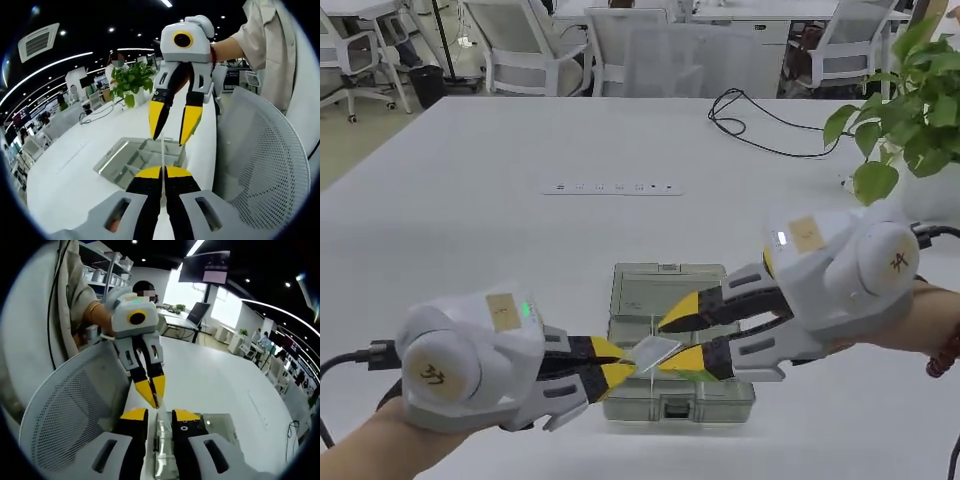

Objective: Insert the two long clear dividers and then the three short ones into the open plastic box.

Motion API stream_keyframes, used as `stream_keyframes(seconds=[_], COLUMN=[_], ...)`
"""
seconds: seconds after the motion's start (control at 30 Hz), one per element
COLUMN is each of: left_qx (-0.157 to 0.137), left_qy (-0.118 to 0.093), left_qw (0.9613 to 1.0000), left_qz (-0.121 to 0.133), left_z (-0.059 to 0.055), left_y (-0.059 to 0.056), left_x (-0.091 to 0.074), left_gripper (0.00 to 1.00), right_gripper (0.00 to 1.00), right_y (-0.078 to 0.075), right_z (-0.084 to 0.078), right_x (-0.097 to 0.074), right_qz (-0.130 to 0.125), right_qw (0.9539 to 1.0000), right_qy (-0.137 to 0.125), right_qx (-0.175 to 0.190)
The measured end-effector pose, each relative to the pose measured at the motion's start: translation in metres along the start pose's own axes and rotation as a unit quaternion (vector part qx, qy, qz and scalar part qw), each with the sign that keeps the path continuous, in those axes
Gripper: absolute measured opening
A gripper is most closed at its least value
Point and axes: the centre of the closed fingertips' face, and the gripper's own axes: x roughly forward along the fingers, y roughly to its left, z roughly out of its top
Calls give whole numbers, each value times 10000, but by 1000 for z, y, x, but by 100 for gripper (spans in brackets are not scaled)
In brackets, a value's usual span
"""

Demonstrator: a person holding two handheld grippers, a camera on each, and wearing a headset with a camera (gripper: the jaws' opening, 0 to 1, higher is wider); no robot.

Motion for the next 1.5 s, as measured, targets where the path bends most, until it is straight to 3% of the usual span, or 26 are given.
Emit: stream_keyframes(seconds=[0.17,0.43,0.73,1.03,1.37,1.5], left_qx=[40,151,312,225,130,-122], left_qy=[-113,-197,-216,-272,-322,-412], left_qw=[9997,9982,9964,9944,9959,9964], left_qz=[-222,-540,-764,-996,-835,-731], left_z=[4,9,12,13,13,14], left_y=[-7,-17,-26,-35,-31,-28], left_x=[1,3,5,3,6,6], left_gripper=[0,0,0,0,0,4], right_gripper=[17,10,4,2,2,2], right_y=[3,17,22,31,27,23], right_z=[1,3,1,2,-2,-6], right_x=[1,1,0,-1,-1,-3], right_qz=[119,530,685,902,837,768], right_qw=[9999,9985,9976,9959,9964,9966], right_qy=[-39,-120,-119,-92,109,280], right_qx=[-87,-47,-48,-50,84,38])
